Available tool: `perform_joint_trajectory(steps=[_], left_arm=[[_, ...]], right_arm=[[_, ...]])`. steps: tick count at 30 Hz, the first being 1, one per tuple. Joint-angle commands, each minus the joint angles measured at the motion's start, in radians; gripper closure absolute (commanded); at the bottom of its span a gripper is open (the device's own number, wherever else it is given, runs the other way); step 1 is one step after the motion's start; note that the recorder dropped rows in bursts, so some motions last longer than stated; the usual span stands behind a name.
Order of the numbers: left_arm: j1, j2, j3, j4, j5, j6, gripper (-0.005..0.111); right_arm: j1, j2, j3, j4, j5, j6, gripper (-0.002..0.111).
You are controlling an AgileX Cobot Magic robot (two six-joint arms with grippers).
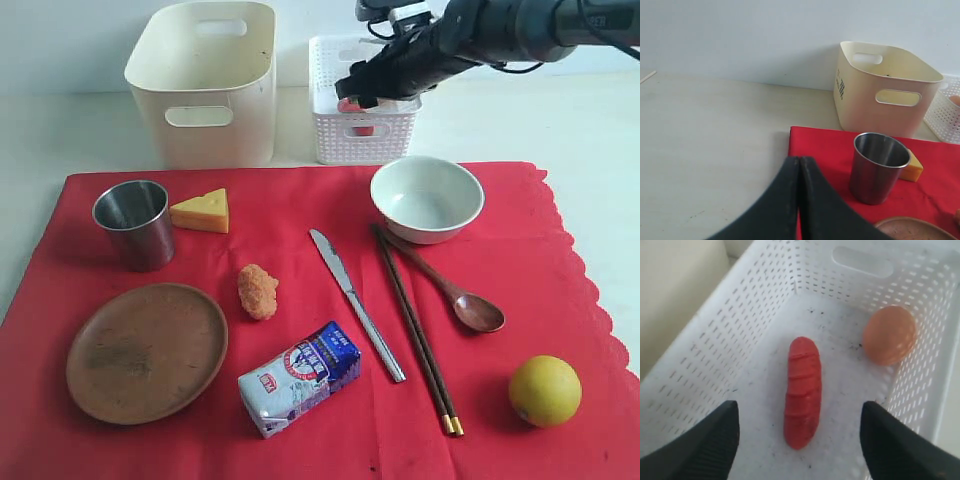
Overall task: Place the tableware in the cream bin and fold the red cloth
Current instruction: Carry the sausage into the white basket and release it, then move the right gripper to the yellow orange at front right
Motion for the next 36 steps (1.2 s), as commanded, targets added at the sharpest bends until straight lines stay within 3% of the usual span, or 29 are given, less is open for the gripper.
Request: perform_joint_trajectory(steps=[1,13,21,29,36], left_arm=[[0.001,-0.007,0.001,0.002,-0.006,0.005,0.105],[0.001,-0.007,0.001,0.002,-0.006,0.005,0.105],[0.001,-0.007,0.001,0.002,-0.006,0.005,0.105],[0.001,-0.007,0.001,0.002,-0.006,0.005,0.105],[0.001,-0.007,0.001,0.002,-0.006,0.005,0.105]], right_arm=[[0.000,-0.102,-0.005,-0.026,0.116,0.004,0.046],[0.000,-0.305,-0.005,-0.027,0.404,0.006,0.063],[0.000,-0.422,0.139,-0.027,0.446,0.004,0.108],[0.000,-0.574,0.444,0.008,0.266,-0.014,0.108],[0.000,-0.715,0.690,0.294,0.169,-0.256,0.108]])
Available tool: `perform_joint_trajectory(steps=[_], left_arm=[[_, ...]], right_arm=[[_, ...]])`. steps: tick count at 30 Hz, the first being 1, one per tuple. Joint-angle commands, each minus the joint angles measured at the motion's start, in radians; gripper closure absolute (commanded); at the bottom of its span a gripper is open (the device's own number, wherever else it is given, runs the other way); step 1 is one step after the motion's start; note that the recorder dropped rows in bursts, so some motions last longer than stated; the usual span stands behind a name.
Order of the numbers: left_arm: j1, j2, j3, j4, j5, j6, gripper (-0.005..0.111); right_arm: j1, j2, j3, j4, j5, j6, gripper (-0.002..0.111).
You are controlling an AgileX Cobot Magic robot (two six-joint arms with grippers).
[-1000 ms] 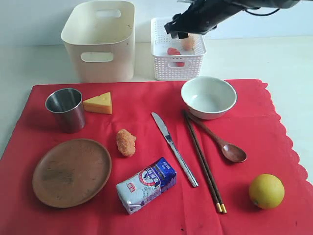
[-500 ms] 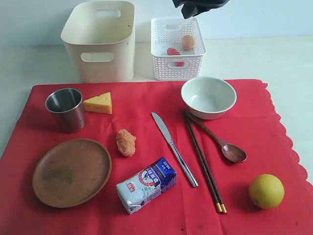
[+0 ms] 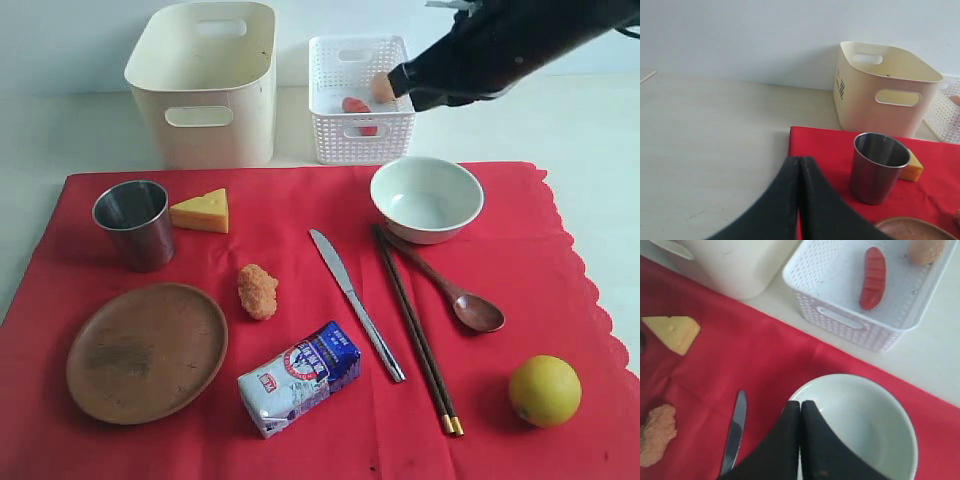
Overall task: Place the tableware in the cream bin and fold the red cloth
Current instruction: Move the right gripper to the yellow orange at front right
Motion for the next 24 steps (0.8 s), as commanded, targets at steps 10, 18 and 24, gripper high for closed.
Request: perform_joint_trajectory(steps=[10,18,24], left_arm=[[0.001,-0.007,0.001,0.002,-0.006,0.005,0.105],[0.001,-0.007,0.001,0.002,-0.006,0.005,0.105],[0.001,-0.007,0.001,0.002,-0.006,0.005,0.105]], right_arm=[[0.000,-0.338,0.409,0.194,-0.059,-0.187,0.108],[0.000,-0.602,0.642,0.194,0.034,-0.108,0.108],[0.000,-0.698,0.735,0.148,0.078,-0.038,0.087]])
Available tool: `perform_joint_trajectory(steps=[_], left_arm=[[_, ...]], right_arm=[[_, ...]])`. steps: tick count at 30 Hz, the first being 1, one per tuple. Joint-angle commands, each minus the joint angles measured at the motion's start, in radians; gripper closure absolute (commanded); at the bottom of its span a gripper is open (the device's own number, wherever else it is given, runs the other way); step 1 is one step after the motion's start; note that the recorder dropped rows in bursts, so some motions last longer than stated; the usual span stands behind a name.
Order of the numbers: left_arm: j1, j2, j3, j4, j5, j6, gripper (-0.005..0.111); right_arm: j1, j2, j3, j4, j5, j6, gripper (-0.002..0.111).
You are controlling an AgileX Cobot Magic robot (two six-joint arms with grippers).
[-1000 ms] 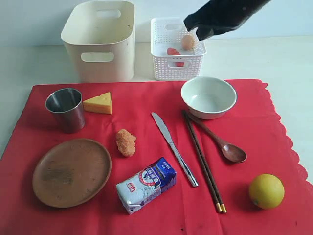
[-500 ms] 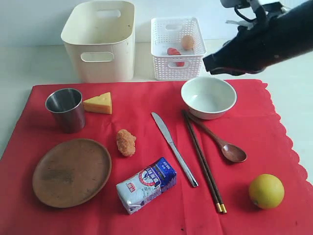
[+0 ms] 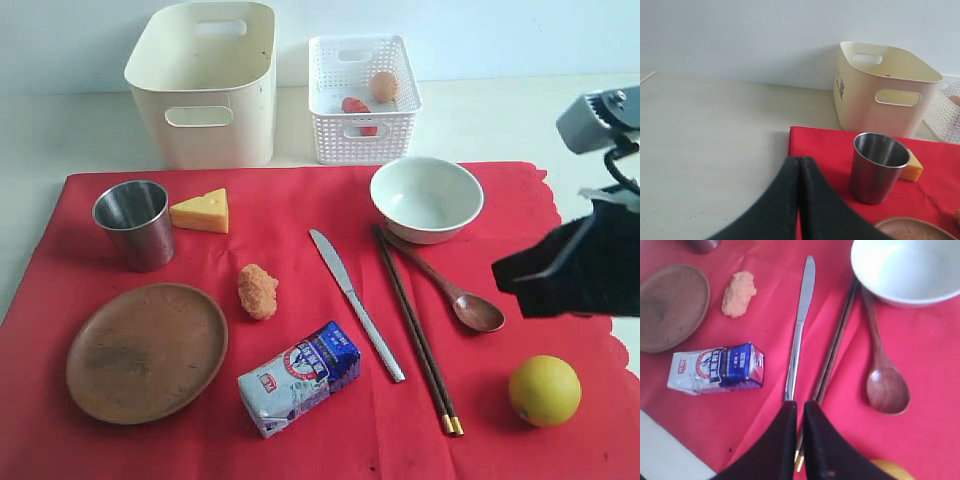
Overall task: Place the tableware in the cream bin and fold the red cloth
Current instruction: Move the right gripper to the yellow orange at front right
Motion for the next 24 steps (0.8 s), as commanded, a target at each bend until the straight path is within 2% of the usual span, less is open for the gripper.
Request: perform_joint_trajectory(steps=[1,5,10,16,24], left_arm=[[0.001,-0.007,0.001,0.002,-0.006,0.005,0.105],[0.001,-0.007,0.001,0.002,-0.006,0.005,0.105],[0.001,-0.007,0.001,0.002,-0.006,0.005,0.105],[0.001,-0.007,0.001,0.002,-0.006,0.005,0.105],[0.001,-0.007,0.001,0.002,-0.006,0.005,0.105]], right_arm=[[0.000,-0.046,0.065,-0.035,0.017,0.040,0.081],[0.000,-0.042,0.121,-0.051,-0.017,0.040,0.056],[0.000,-0.030,0.170,-0.057,-0.147,0.040,0.039],[0.000,0.048,0.211,-0.136,-0.227,0.110,0.035],[0.000,0.228,0.238,-0.136,-0.363,0.113,0.035]])
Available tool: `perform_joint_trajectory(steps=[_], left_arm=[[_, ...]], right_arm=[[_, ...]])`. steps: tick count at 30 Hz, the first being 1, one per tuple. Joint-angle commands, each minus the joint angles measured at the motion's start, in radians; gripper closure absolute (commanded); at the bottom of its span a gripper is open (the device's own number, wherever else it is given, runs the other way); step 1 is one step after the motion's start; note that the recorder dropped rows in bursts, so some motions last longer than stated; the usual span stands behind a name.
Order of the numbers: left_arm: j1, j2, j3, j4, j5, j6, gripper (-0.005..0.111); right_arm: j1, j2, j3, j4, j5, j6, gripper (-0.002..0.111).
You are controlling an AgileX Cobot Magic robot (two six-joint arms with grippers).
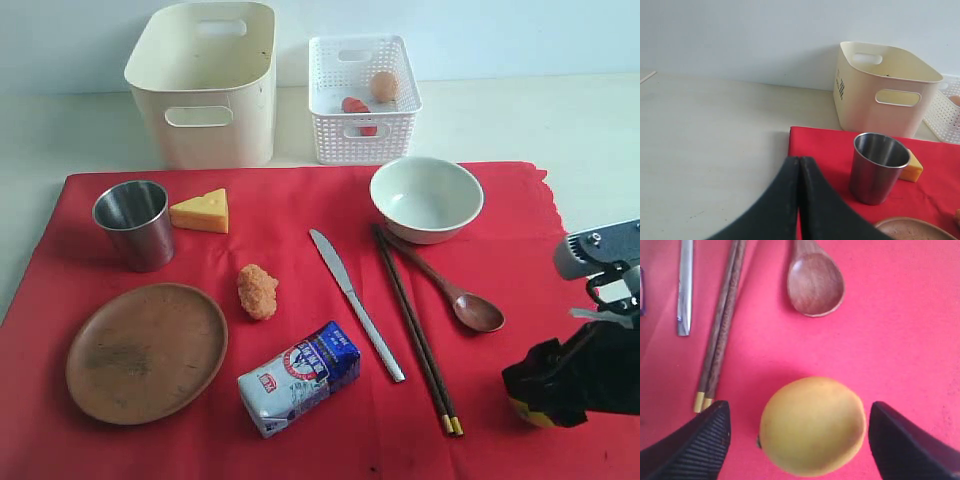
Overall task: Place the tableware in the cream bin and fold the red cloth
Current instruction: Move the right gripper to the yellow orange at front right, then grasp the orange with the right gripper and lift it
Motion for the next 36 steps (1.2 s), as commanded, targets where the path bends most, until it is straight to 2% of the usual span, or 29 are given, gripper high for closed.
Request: perform_joint_trajectory(steps=[1,8,11,20,27,33,36], left_arm=[[0.001,-0.007,0.001,0.002,-0.006,0.005,0.105],[0.001,-0.007,0.001,0.002,-0.006,0.005,0.105],[0.001,-0.007,0.001,0.002,-0.006,0.005,0.105],[0.001,-0.007,0.001,0.002,-0.006,0.005,0.105],[0.001,-0.007,0.001,0.002,-0.006,0.005,0.105],[0.001,-0.007,0.001,0.002,-0.006,0.005,0.105],[0.001,-0.007,0.001,0.002,-0.006,0.005,0.105]], right_arm=[[0.000,0.095,0.004,-0.002,-0.105,0.003,0.035],[0.000,0.204,0.004,-0.002,-0.139,-0.044,0.036],[0.000,0.213,0.004,0.001,-0.155,-0.057,0.041],[0.000,0.213,0.004,0.001,-0.175,-0.055,0.086],[0.000,0.187,0.004,0.134,-0.189,-0.055,0.107],[0.000,0.170,0.004,0.360,-0.201,-0.050,0.108],[0.000,0.170,0.004,0.396,-0.221,-0.052,0.108]])
